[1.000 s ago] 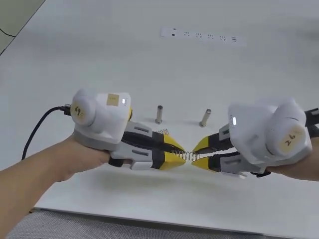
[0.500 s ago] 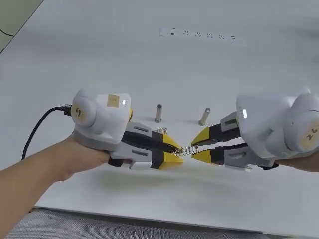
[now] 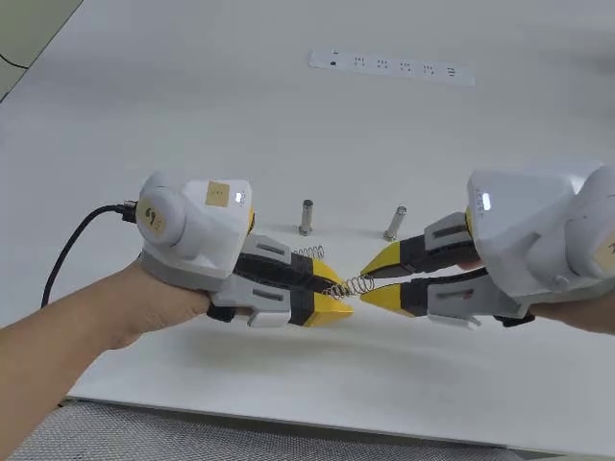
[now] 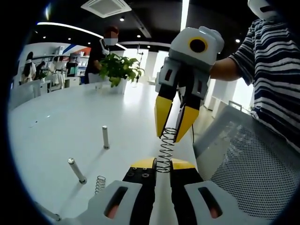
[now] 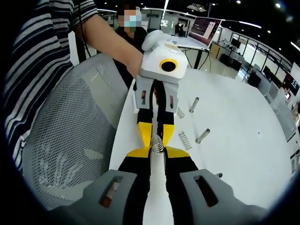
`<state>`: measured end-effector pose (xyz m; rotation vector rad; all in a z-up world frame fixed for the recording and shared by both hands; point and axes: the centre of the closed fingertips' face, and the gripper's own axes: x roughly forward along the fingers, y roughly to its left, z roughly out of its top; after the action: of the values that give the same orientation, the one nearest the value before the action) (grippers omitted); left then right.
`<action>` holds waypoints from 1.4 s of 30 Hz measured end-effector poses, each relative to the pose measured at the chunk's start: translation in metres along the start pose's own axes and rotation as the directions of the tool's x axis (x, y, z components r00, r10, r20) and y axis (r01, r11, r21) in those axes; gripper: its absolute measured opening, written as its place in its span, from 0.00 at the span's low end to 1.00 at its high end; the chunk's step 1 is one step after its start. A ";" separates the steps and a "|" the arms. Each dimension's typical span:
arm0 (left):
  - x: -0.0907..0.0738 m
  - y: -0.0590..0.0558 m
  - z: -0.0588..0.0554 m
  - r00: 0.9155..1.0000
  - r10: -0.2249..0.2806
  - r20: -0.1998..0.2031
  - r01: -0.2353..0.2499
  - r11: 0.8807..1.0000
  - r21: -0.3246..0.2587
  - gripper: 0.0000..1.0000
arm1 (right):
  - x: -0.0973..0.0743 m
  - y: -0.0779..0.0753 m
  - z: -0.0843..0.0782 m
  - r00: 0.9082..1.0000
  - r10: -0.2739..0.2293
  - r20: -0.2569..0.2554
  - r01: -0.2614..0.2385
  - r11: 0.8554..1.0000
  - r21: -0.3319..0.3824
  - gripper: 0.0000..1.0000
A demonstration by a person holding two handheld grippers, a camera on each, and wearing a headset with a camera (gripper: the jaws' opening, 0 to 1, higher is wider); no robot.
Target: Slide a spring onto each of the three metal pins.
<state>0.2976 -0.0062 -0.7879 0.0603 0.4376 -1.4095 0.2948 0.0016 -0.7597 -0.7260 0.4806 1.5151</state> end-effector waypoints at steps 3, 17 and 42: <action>0.000 -0.001 -0.001 1.000 -0.004 -0.004 0.004 1.000 0.001 0.07 | 0.001 0.001 0.000 1.000 0.002 0.000 -0.002 1.000 0.002 0.12; 0.001 0.000 0.001 1.000 -0.004 0.001 0.004 1.000 0.006 0.07 | 0.003 -0.001 0.016 0.998 -0.001 0.067 0.000 1.000 0.018 0.12; -0.003 -0.004 0.002 1.000 0.007 -0.012 -0.006 1.000 0.017 0.08 | 0.012 0.000 0.036 0.973 -0.050 0.224 0.038 0.998 0.055 0.12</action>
<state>0.2942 -0.0050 -0.7843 0.0841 0.4350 -1.4073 0.2893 0.0347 -0.7425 -0.5148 0.3277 1.5169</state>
